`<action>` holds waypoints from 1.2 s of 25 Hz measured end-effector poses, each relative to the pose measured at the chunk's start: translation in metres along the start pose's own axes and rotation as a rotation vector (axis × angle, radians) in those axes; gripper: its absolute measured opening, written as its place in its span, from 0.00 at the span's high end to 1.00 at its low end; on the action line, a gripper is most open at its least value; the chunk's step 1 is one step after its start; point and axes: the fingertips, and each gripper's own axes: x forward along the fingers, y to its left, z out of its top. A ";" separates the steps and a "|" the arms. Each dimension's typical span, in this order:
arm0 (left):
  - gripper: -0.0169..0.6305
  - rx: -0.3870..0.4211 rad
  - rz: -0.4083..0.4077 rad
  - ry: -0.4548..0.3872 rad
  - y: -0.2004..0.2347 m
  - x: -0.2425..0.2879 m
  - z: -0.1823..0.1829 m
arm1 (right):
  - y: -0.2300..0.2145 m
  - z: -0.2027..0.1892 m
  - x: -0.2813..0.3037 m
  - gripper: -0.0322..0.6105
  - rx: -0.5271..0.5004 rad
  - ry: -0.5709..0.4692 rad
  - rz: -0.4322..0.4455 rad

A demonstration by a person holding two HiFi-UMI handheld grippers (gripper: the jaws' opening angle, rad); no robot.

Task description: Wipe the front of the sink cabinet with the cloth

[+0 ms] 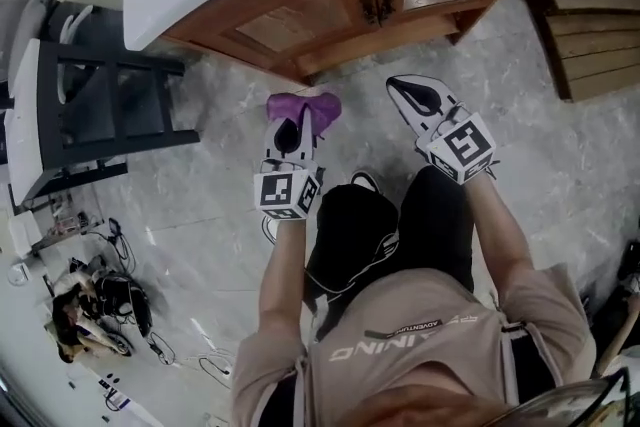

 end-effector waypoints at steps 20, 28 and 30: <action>0.92 -0.146 0.112 -0.002 0.035 -0.119 0.292 | 0.086 0.287 -0.002 0.93 0.076 0.144 0.004; 0.92 -0.161 0.105 0.032 0.033 -0.167 0.382 | 0.143 0.408 -0.007 0.93 0.029 0.154 0.098; 0.92 -0.156 0.102 0.024 0.034 -0.178 0.404 | 0.156 0.427 -0.008 0.93 0.039 0.158 0.113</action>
